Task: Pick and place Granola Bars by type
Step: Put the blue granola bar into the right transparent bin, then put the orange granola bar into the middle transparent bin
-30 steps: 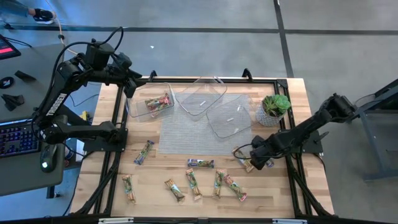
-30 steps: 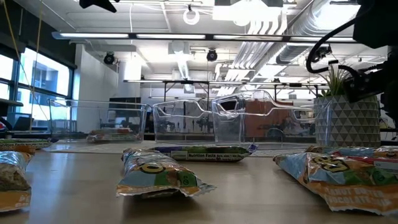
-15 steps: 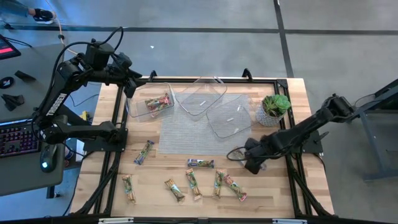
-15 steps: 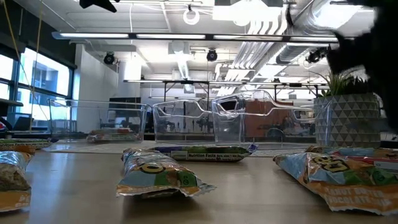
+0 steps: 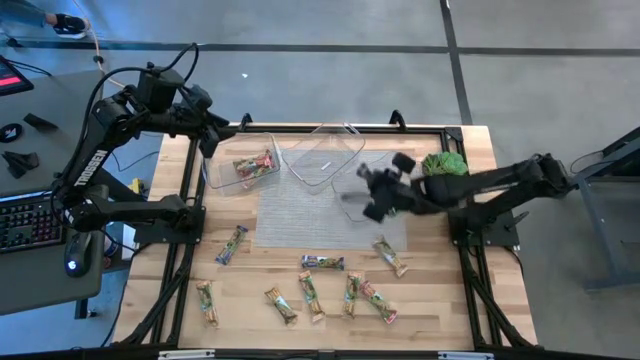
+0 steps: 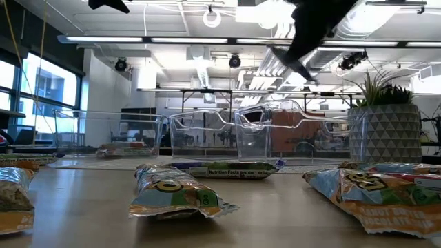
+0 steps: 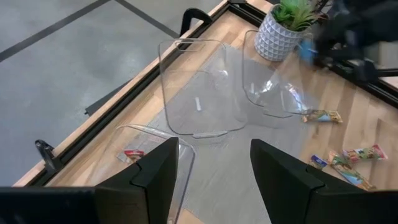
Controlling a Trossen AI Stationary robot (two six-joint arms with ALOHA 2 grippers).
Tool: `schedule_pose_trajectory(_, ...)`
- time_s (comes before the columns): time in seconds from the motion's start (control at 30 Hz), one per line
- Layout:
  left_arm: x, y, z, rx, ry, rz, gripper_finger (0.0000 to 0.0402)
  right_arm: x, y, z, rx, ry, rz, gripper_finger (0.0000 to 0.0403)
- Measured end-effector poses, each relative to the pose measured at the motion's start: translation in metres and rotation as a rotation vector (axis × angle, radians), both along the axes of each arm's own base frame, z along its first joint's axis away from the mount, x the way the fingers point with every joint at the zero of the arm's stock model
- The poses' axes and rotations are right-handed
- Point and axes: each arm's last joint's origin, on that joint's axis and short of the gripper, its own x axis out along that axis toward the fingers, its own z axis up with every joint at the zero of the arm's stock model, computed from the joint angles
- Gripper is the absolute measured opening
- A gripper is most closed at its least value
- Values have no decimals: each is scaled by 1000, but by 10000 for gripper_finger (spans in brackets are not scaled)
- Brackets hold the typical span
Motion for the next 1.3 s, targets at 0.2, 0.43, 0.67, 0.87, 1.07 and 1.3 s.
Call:
schedule_pose_trajectory(0.2, -1, -2, -2, -28, 18, -9, 195, -8, -61, -37, 140, 35, -109, 74)
schedule_pose_trajectory(0.43, -3, -3, -5, -48, 44, -8, 195, -37, -99, -86, 273, 77, -231, 74)
schedule_pose_trajectory(0.67, -3, -3, -4, -42, 42, -8, 195, -50, -105, -103, 345, 137, -191, 86)
schedule_pose_trajectory(0.87, -3, -2, -4, -26, 50, 12, 195, -49, -106, -102, 289, 173, -120, 115)
schedule_pose_trajectory(1.07, -3, -1, -4, -9, 60, 35, 195, -39, -105, -82, 294, 153, -97, 134)
schedule_pose_trajectory(1.3, -3, -1, -4, -8, 62, 38, 195, -12, -73, -24, 361, 97, 23, 134)
